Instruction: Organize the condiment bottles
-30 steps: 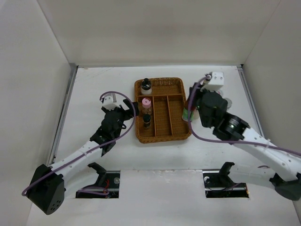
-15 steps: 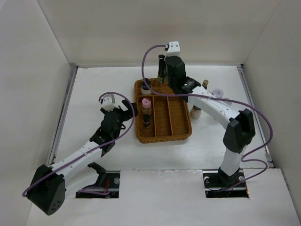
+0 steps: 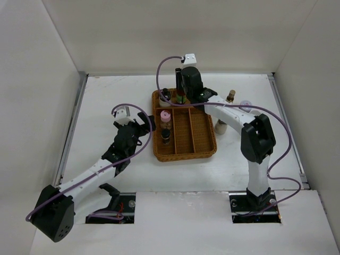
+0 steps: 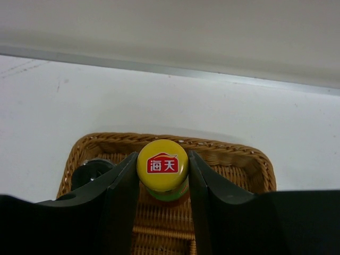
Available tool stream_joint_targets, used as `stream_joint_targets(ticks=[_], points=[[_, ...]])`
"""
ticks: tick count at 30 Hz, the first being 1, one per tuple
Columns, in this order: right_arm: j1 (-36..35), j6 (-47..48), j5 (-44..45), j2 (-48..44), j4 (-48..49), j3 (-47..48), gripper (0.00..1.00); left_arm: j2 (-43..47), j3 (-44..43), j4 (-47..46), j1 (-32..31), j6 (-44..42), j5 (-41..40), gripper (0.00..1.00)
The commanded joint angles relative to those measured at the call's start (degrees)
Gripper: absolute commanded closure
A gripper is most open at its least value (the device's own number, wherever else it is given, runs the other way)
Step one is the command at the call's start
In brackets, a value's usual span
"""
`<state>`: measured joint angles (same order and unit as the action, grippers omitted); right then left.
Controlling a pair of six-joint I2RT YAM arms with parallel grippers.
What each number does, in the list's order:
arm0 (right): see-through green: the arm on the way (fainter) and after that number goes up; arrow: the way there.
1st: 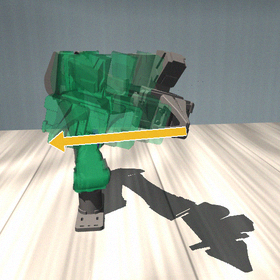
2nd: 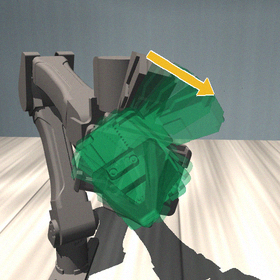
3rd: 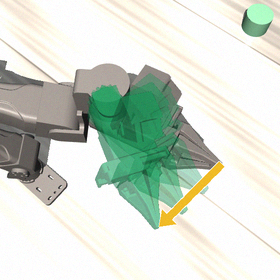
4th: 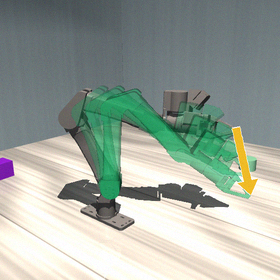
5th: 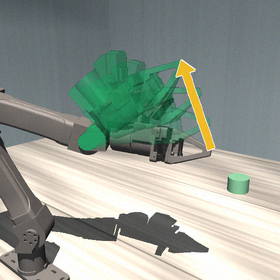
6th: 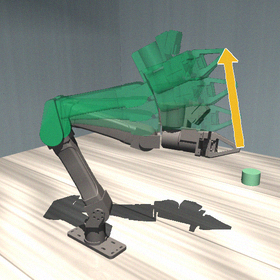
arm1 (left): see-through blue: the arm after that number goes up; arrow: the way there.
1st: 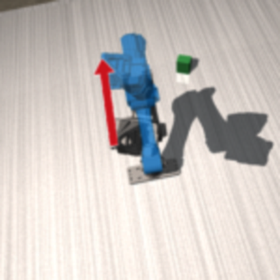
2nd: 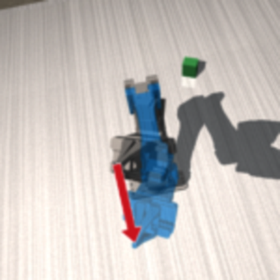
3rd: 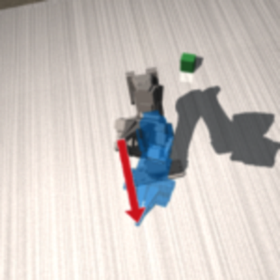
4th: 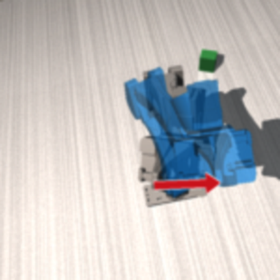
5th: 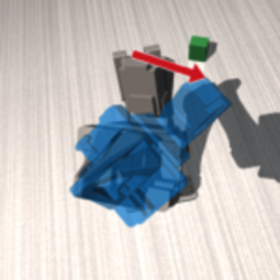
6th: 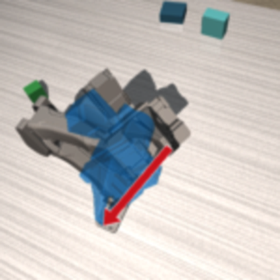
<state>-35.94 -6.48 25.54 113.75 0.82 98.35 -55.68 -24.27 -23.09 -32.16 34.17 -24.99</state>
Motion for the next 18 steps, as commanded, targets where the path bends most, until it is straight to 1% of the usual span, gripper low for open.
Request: stream_joint_targets(ticks=[1, 6, 10, 12, 13, 15, 18], points=[[0.4, -2.5, -0.9, -2.4, 10.6, -0.2, 0.81, -0.3, 0.1, -3.2, 0.2, 0.5, 0.4, 0.03], [0.2, -3.8, -1.3, -2.0, 11.0, -3.6, 0.79, -0.4, 0.1, -3.3, 0.2, 0.5, 0.7, 0.03], [0.0, -5.6, -1.5, -1.5, 11.8, -6.7, 0.74, -0.3, 0.2, -3.3, 0.3, 0.5, 0.7, 0.03], [0.0, -6.3, -1.5, -1.4, 11.4, -7.5, 0.70, -0.7, 0.1, -3.4, 0.2, 0.5, 0.7, 0.03], [0.0, -6.6, -1.6, -1.4, 11.1, -7.6, 0.66, -0.9, 0.0, -3.4, 0.2, 0.5, 0.7, 0.03], [0.0, -6.6, -1.4, -2.0, 11.0, -7.6, 0.54, -1.3, 0.0, -3.4, 0.0, 0.5, 0.7, 0.03], [0.0, -6.4, -0.7, -6.1, 11.6, -8.9, 0.23, -1.2, -0.1, -3.5, 0.0, 0.5, 0.7, 0.03]])
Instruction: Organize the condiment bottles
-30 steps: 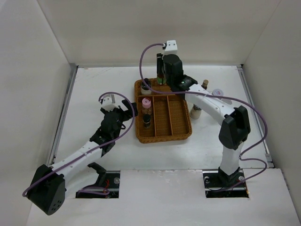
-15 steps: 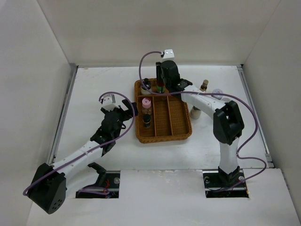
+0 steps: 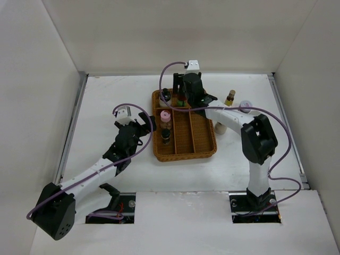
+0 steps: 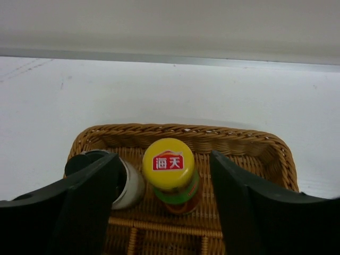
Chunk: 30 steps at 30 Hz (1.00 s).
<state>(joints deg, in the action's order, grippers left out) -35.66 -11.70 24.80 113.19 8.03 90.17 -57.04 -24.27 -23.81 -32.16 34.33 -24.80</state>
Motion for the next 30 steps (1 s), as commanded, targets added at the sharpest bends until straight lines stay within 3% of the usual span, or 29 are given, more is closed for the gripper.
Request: stream_joint_targets(ticks=[1, 4, 8, 11, 14, 20, 30], points=[[-0.2, -1.1, -0.1, -6.9, 3.9, -0.8, 0.18, 0.2, 0.0, -2.8, 0.0, 0.4, 0.5, 0.03], [-0.2, -0.3, -0.1, -13.2, 3.6, -3.1, 0.11, 0.6, 0.1, -2.8, 0.0, 0.4, 0.5, 0.03], [-0.2, -1.3, 1.6, -25.4, 3.7, -14.4, 0.11, 0.7, 0.1, -2.6, 0.2, 0.5, 0.5, 0.03], [1.1, -4.7, 8.2, -34.5, -1.0, -26.3, 0.16, 1.1, 0.1, -2.8, -0.1, 0.5, 0.6, 0.03], [3.3, -6.7, 14.9, -40.9, -6.3, -36.2, 0.10, 0.6, -0.1, -2.8, -0.3, 0.6, 0.9, 0.03], [7.2, -9.2, 16.0, -43.8, -11.7, -43.8, 0.01, -0.4, -0.3, -3.2, -0.3, 0.9, 1.7, 0.03], [9.9, -8.9, 6.9, -36.8, -6.0, -43.2, 0.00, -0.4, -0.2, -3.2, -0.3, 1.0, 1.8, 0.03]])
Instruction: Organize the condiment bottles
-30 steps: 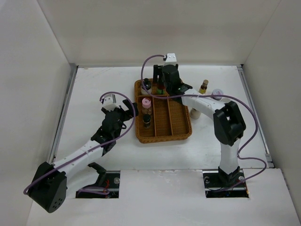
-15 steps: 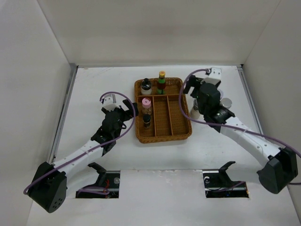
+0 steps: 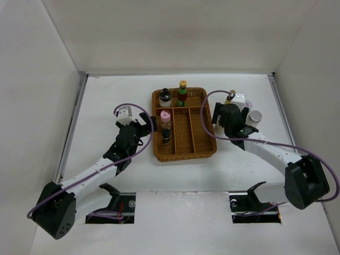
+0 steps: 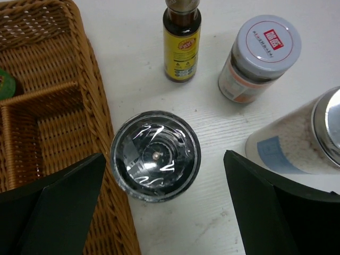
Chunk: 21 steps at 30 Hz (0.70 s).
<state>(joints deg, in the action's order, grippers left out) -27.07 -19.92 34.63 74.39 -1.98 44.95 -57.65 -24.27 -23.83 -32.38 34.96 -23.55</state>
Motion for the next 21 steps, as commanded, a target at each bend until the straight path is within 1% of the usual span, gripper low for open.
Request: stream_joint_targets(ticks=[1, 2, 5, 6, 7, 9, 11, 12, 14, 17, 19, 21], points=[[1.9, -0.8, -3.4, 2.9, 4.6, 2.2, 0.00, 0.2, -0.2, -3.1, 0.2, 0.4, 0.5, 0.03], [2.2, -0.6, -4.0, 3.8, 5.0, 2.4, 0.02, 0.2, -0.2, -3.0, 0.3, 0.4, 0.5, 0.03], [2.9, -0.6, -3.5, 5.2, 6.5, 2.8, 0.12, 0.7, 0.0, -3.1, 0.3, 0.5, 0.5, 0.03], [2.9, -0.5, -3.2, 5.3, 7.6, 2.8, 0.18, 0.4, 0.0, -3.2, 0.3, 0.5, 0.4, 0.03], [2.9, -0.1, -2.8, 5.4, 8.6, 2.8, 0.27, 0.0, -0.1, -3.2, 0.3, 0.5, 0.5, 0.03], [2.8, 0.9, -1.2, 5.2, 11.9, 2.9, 0.32, -0.7, -0.2, -3.2, 0.2, 0.5, 0.6, 0.03], [2.3, 4.1, 0.3, 5.3, 15.1, 3.1, 0.42, -1.0, -0.4, -3.2, -0.2, 0.5, 0.6, 0.03], [1.7, 5.1, 1.3, 5.0, 15.8, 3.5, 0.45, -1.0, -0.4, -3.3, -0.2, 0.5, 0.6, 0.03], [0.3, 6.7, 3.1, 3.9, 16.5, 4.7, 0.47, -1.1, -0.3, -3.4, 0.1, 0.5, 0.6, 0.03], [-1.7, 9.7, 4.3, 1.9, 16.9, 8.0, 0.47, -0.5, -0.2, -3.4, 0.1, 0.5, 0.6, 0.03], [-2.4, 9.8, 3.0, 2.0, 17.3, 10.7, 0.46, -1.1, -0.2, -3.8, 0.2, 0.5, 0.6, 0.03], [-2.4, 9.6, -0.9, 5.2, 17.5, 14.6, 0.46, -1.7, -0.2, -4.0, 0.2, 0.5, 0.6, 0.03]])
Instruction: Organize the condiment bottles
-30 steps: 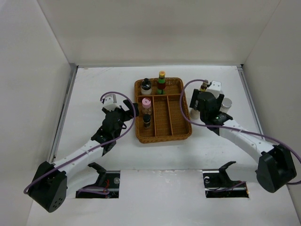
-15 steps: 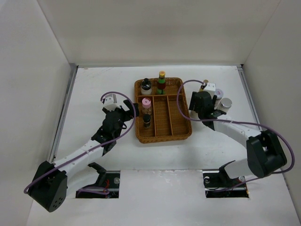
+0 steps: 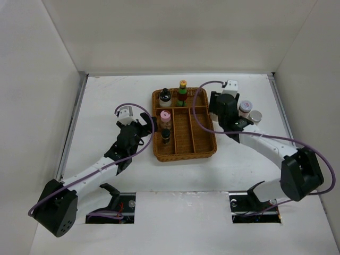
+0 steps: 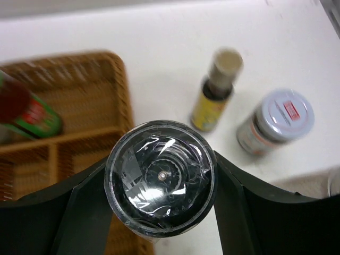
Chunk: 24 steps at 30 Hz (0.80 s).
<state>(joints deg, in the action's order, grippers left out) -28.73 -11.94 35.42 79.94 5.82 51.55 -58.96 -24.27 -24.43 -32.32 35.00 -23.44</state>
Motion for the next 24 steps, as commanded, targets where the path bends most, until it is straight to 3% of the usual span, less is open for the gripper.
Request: stream_joint_targets(ticks=[1, 14, 19, 24], points=[[-0.8, 1.5, -3.4, 1.9, 10.3, 10.0, 0.46, -0.3, -0.2, -3.4, 0.1, 0.5, 0.5, 0.03], [0.5, 0.0, -10.4, 25.0, 14.7, 30.6, 0.44, 0.9, 0.6, -3.4, 1.9, 0.5, 0.5, 0.03], [0.8, -1.5, -11.3, 28.6, 13.9, 31.4, 0.43, 0.6, 0.7, -3.3, 2.5, 0.5, 0.5, 0.03], [1.0, -3.2, -11.4, 28.3, 13.9, 26.4, 0.33, -0.3, 0.5, -3.4, 2.6, 0.5, 0.5, 0.03]])
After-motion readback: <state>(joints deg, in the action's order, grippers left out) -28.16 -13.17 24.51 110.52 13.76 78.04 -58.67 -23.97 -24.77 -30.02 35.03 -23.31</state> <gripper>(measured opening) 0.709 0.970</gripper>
